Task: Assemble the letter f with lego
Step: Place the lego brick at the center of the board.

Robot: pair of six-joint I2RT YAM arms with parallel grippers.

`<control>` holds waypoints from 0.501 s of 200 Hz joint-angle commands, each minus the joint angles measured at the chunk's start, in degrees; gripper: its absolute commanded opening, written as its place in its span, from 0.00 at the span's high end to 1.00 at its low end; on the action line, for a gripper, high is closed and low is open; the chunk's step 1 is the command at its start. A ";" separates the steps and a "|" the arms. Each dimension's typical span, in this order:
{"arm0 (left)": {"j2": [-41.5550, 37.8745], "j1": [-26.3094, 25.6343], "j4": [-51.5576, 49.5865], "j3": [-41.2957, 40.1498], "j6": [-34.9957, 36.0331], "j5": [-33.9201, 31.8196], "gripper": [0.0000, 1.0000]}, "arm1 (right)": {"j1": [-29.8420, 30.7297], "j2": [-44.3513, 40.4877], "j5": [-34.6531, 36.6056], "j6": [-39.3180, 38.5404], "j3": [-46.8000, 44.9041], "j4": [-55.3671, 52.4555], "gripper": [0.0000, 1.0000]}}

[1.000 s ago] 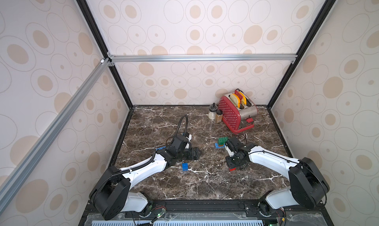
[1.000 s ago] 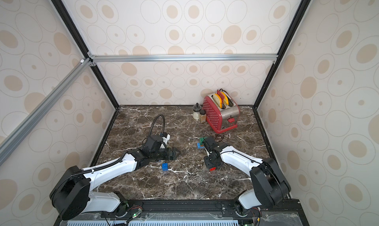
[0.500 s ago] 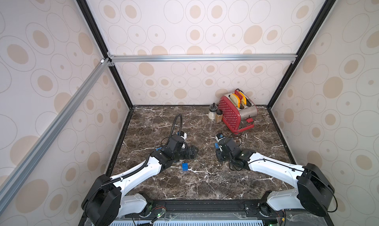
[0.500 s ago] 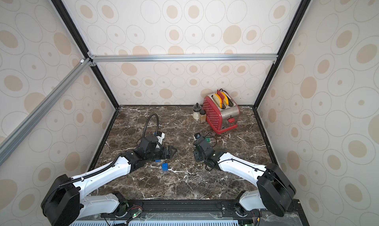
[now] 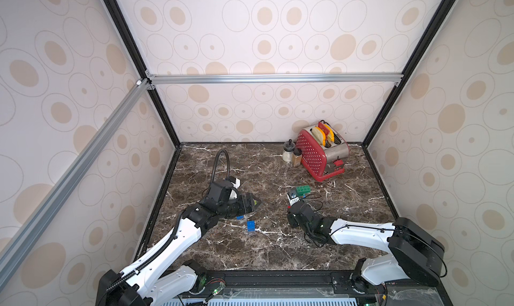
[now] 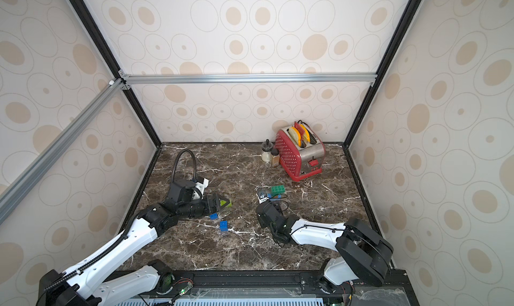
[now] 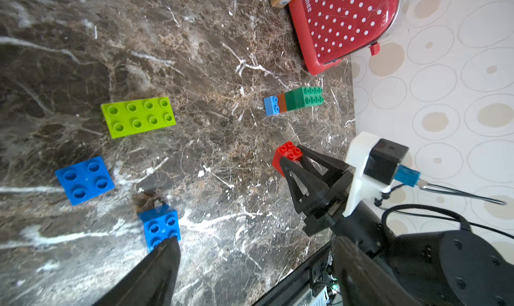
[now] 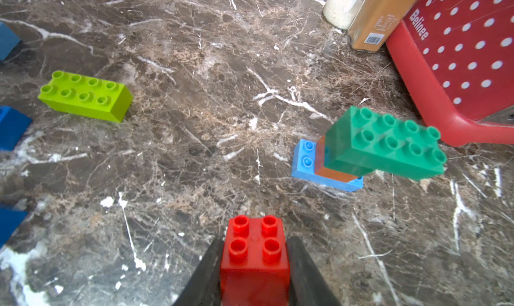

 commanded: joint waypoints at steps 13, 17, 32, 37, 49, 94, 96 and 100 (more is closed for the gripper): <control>-0.50 0.48 -6.81 0.76 1.89 0.75 0.11 | 2.25 0.74 4.27 1.74 -3.77 9.32 0.63; -0.31 0.48 -6.62 0.34 1.90 0.75 0.11 | 2.83 1.08 4.88 1.66 -3.99 10.13 0.63; 1.14 0.48 -6.27 -0.66 2.23 0.57 0.11 | 4.33 2.27 6.28 1.42 -4.50 12.63 0.62; 1.64 0.41 -6.12 -0.88 2.42 0.64 0.11 | 4.67 2.69 6.42 1.41 -4.59 13.30 0.62; 2.38 0.48 -5.86 -1.22 2.73 0.64 0.11 | 5.37 3.55 6.83 1.34 -4.74 14.64 0.62; 2.82 0.63 -6.84 -0.31 4.30 0.58 0.11 | 5.90 7.07 6.43 0.39 -4.63 20.23 0.61; 2.84 0.63 -6.94 -0.22 4.35 0.51 0.11 | 5.88 7.29 6.34 0.35 -4.62 20.60 0.61; 2.79 0.72 -7.18 -0.07 4.50 0.42 0.11 | 6.00 7.76 6.23 0.26 -4.70 21.29 0.61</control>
